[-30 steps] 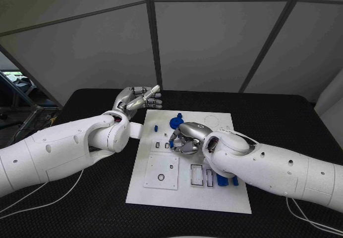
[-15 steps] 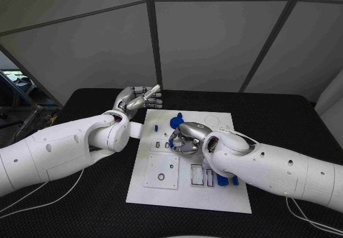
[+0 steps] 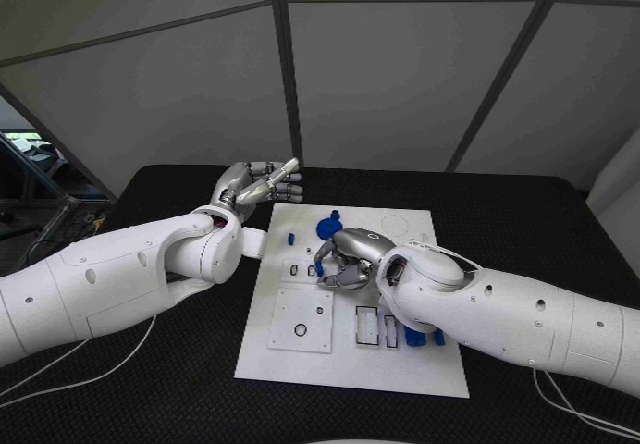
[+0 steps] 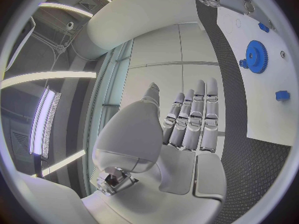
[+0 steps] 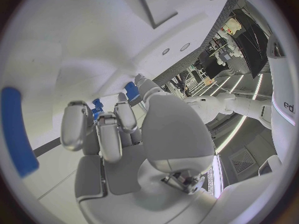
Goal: Assemble the parts on the task board
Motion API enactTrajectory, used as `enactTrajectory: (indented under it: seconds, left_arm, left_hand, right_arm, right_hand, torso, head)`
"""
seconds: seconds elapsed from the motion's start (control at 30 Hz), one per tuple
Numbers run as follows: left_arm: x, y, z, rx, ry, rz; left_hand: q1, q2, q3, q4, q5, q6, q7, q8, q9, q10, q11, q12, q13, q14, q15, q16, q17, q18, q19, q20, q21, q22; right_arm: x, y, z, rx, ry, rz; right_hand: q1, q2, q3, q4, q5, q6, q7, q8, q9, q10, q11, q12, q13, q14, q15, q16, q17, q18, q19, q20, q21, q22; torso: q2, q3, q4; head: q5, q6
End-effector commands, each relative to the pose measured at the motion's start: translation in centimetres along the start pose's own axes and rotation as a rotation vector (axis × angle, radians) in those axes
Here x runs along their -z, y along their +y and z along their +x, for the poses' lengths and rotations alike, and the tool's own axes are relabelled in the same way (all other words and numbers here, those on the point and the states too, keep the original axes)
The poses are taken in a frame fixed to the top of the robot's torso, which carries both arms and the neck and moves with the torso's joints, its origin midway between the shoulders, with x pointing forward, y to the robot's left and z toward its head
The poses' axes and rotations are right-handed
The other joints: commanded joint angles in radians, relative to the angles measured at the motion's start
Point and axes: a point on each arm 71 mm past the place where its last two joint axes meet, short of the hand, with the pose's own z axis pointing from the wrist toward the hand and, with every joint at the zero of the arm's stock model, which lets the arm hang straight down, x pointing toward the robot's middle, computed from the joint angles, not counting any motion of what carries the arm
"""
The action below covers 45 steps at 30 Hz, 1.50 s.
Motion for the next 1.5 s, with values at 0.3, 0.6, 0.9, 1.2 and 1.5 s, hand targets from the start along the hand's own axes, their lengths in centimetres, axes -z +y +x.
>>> enactTrajectory:
  seconds: [0.3,0.6,0.9,1.2,1.5]
  left_arm:
    - [-0.1,-0.1,0.1,0.005,0.019,-0.003]
    - [0.1,0.1,-0.2,-0.042,0.048,-0.026]
    - [0.7,1.1,0.3,-0.280,0.262,-0.188]
    - [0.8,1.3,0.5,-0.588,0.400,-0.470]
    - [0.2,1.4,1.8,-0.790,0.455,-0.632]
  left_hand:
    - [0.004,0.001,-0.001,-0.008,-0.003,0.009,-0.006,-0.005,0.001,0.006,-0.003,-0.003,0.001,0.000,0.001,-0.007,0.004,-0.013,-0.010,-0.001,0.008,0.002]
    - [-0.006,0.005,-0.007,-0.009,-0.004,0.065,-0.033,0.007,0.002,0.159,-0.044,0.055,0.034,0.109,-0.040,0.033,0.046,-0.009,0.052,-0.034,0.062,0.026]
    - [-0.071,-0.015,-0.061,0.050,-0.005,0.160,-0.103,0.063,0.036,0.357,-0.130,0.262,0.201,0.404,-0.139,0.659,0.570,-0.035,0.305,-0.135,0.408,0.317]
    - [-0.089,0.012,-0.096,0.079,-0.004,0.137,-0.151,0.282,0.225,0.311,-0.174,0.963,0.859,0.454,-0.185,1.278,1.194,-0.131,0.562,-0.178,0.868,0.980]
    - [-0.095,0.034,-0.090,0.086,-0.003,0.005,-0.137,0.391,0.351,0.202,-0.164,0.963,0.840,0.454,-0.176,1.280,1.201,-0.123,0.580,-0.182,0.822,0.925]
  right_arm:
    - [2.0,0.5,-0.9,-0.080,-0.114,-0.100]
    - [4.5,0.6,-4.2,-0.207,-0.173,-0.201]
    - [5.8,-2.7,-10.0,-0.380,-0.259,-0.150]
    - [7.0,-7.4,-14.4,-0.480,-0.352,-0.024]
    - [8.1,-11.1,-16.3,-0.523,-0.432,0.076]
  right_hand:
    - [0.009,-0.009,-0.026,0.008,0.006,-0.032,0.007,0.002,-0.012,-0.012,0.005,-0.006,-0.005,0.104,0.013,-0.001,0.251,-0.003,-0.014,0.006,-0.014,-0.015]
    - [0.014,-0.012,-0.043,0.015,0.018,-0.024,0.003,0.011,-0.013,-0.012,0.002,-0.004,-0.005,0.097,0.012,-0.012,0.228,0.003,-0.032,0.007,-0.030,-0.043]
    - [0.041,0.011,-0.044,0.010,0.055,-0.005,-0.001,0.027,-0.014,-0.035,-0.003,-0.025,-0.027,0.084,0.006,-0.039,0.179,0.015,-0.071,0.002,-0.067,-0.107]
    - [0.049,0.025,-0.049,0.013,0.069,0.032,-0.021,0.051,-0.017,-0.183,-0.025,-0.280,-0.273,-0.009,-0.017,-0.259,-0.128,0.076,-0.263,-0.018,-0.294,-0.444]
    - [0.060,0.016,-0.032,0.018,0.075,0.047,-0.028,0.052,-0.030,-0.237,-0.033,-0.601,-0.576,-0.070,-0.027,-0.628,-0.471,0.108,-0.341,-0.028,-0.554,-0.721]
  torso:
    - [-0.002,0.0012,-0.0003]
    - [-0.002,0.0016,-0.0017]
    - [-0.030,0.0057,-0.0026]
    - [-0.065,0.0115,0.0007]
    - [-0.089,0.0161,0.0032]
  head:
    - [0.002,0.001]
    - [0.002,0.012]
    - [-0.001,0.015]
    - [-0.004,0.002]
    - [-0.004,-0.017]
